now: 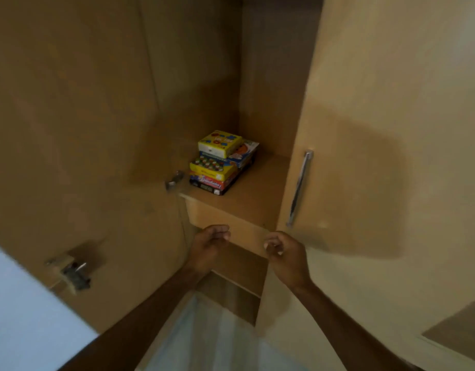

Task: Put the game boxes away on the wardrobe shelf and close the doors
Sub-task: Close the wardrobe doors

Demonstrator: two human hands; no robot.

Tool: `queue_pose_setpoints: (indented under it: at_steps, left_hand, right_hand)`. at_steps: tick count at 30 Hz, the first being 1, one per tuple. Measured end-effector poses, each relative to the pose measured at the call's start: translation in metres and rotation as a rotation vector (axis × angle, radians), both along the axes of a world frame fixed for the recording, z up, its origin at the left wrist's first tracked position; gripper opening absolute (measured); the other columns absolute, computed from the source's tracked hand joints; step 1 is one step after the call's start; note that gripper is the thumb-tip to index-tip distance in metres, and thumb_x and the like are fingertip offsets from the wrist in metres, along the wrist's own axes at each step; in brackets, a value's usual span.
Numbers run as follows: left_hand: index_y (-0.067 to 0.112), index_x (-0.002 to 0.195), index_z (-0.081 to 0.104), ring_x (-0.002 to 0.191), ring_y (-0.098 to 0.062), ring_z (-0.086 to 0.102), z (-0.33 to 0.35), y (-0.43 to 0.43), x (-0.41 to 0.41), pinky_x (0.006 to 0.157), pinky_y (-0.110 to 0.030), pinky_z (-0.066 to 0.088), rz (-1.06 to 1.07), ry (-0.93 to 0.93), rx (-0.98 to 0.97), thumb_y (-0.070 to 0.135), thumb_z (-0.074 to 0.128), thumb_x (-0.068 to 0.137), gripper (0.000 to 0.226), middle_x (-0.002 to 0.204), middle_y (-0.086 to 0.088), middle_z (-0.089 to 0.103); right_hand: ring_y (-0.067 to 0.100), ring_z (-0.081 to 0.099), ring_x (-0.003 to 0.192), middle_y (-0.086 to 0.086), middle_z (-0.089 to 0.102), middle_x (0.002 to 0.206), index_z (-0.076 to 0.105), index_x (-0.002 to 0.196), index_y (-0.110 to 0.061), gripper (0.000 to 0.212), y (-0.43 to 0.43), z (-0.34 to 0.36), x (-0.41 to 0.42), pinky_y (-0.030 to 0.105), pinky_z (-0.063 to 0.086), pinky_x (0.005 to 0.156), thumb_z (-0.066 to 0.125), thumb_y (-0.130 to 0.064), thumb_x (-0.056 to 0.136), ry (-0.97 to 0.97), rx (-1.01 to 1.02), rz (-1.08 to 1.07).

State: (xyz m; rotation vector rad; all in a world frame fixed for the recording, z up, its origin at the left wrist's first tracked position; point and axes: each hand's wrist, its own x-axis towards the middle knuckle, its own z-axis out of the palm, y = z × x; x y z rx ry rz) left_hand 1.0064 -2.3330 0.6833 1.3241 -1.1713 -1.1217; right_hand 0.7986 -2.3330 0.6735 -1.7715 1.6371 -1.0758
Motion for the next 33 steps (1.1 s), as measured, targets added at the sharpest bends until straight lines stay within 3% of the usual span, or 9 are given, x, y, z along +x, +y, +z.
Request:
queue_pose_setpoints:
  at_steps: [5,9,10,15,18,21,28,31,33]
  left_hand:
    - [0.021,0.096,0.069,0.091,-0.016,0.066,-0.012,0.068,0.079,0.086,-0.026,0.051,0.273,-0.089,0.008,0.0,0.063,0.088,0.023,0.097,-0.005,0.072]
    - [0.013,0.106,0.069,0.097,-0.016,0.067,-0.001,0.13,0.144,0.088,-0.029,0.053,0.547,-0.165,0.026,0.006,0.062,0.09,0.019,0.103,-0.003,0.072]
    - [0.012,0.106,0.069,0.097,-0.016,0.068,0.005,0.146,0.163,0.088,-0.03,0.053,0.623,-0.175,0.025,0.005,0.062,0.089,0.02,0.102,-0.002,0.073]
    - [0.017,0.114,0.062,0.1,-0.011,0.065,0.047,0.183,0.228,0.09,-0.032,0.052,0.823,-0.229,0.01,0.01,0.066,0.085,0.03,0.112,0.003,0.068]
    - [0.017,0.135,0.05,0.113,-0.021,0.06,0.066,0.174,0.26,0.095,-0.038,0.052,0.832,-0.271,0.003,0.018,0.068,0.086,0.052,0.129,-0.003,0.059]
    - [0.019,0.14,0.041,0.122,-0.024,0.054,0.083,0.153,0.28,0.099,-0.043,0.051,0.762,-0.311,-0.015,0.024,0.069,0.087,0.061,0.137,-0.003,0.053]
    - [0.019,0.132,0.05,0.11,-0.023,0.061,0.085,0.144,0.304,0.094,-0.046,0.054,0.632,-0.329,-0.082,0.023,0.065,0.088,0.046,0.127,0.0,0.061]
    - [0.018,0.123,0.058,0.103,-0.018,0.064,0.08,0.157,0.303,0.089,-0.039,0.057,0.551,-0.325,-0.174,0.019,0.064,0.089,0.034,0.117,0.002,0.066]
    - [0.019,0.117,0.063,0.099,-0.014,0.066,0.077,0.166,0.3,0.086,-0.034,0.057,0.426,-0.336,-0.25,0.019,0.063,0.091,0.026,0.111,0.005,0.069]
  right_hand:
    - [-0.001,0.064,0.081,-0.012,0.07,0.089,0.066,0.102,-0.026,0.018,0.014,-0.004,0.079,0.003,0.044,0.067,0.061,-0.016,0.088,-0.034,0.137,0.298]
    - [0.009,0.067,0.08,-0.008,0.07,0.086,0.067,0.103,-0.026,0.021,0.026,-0.001,0.161,0.038,0.057,0.079,0.062,-0.028,0.083,-0.054,0.139,0.512]
    - [0.01,0.068,0.08,-0.008,0.07,0.086,0.066,0.104,-0.025,0.023,0.031,0.002,0.185,0.041,0.057,0.079,0.062,-0.029,0.082,-0.055,0.137,0.572]
    - [0.007,0.065,0.087,-0.009,0.068,0.094,0.065,0.112,-0.022,0.026,0.05,0.039,0.271,0.028,0.055,0.077,0.061,-0.028,0.087,-0.036,0.074,0.709]
    - [0.005,0.064,0.085,-0.011,0.065,0.092,0.065,0.11,-0.023,0.023,0.057,0.056,0.305,0.018,0.051,0.07,0.059,-0.025,0.088,-0.053,0.031,0.715]
    - [0.006,0.064,0.087,-0.01,0.067,0.096,0.065,0.111,-0.023,0.022,0.062,0.069,0.325,0.015,0.049,0.069,0.059,-0.025,0.09,-0.073,0.013,0.672]
    - [0.008,0.063,0.093,-0.009,0.067,0.1,0.064,0.114,-0.022,0.024,0.072,0.068,0.33,0.02,0.051,0.073,0.061,-0.026,0.09,-0.108,-0.005,0.522]
    - [0.009,0.064,0.095,-0.009,0.068,0.101,0.064,0.115,-0.022,0.026,0.079,0.06,0.324,0.033,0.057,0.081,0.061,-0.028,0.089,-0.148,0.021,0.469]
    - [0.009,0.065,0.094,-0.009,0.068,0.099,0.064,0.115,-0.022,0.027,0.087,0.057,0.319,0.034,0.058,0.081,0.063,-0.027,0.089,-0.171,0.026,0.436]
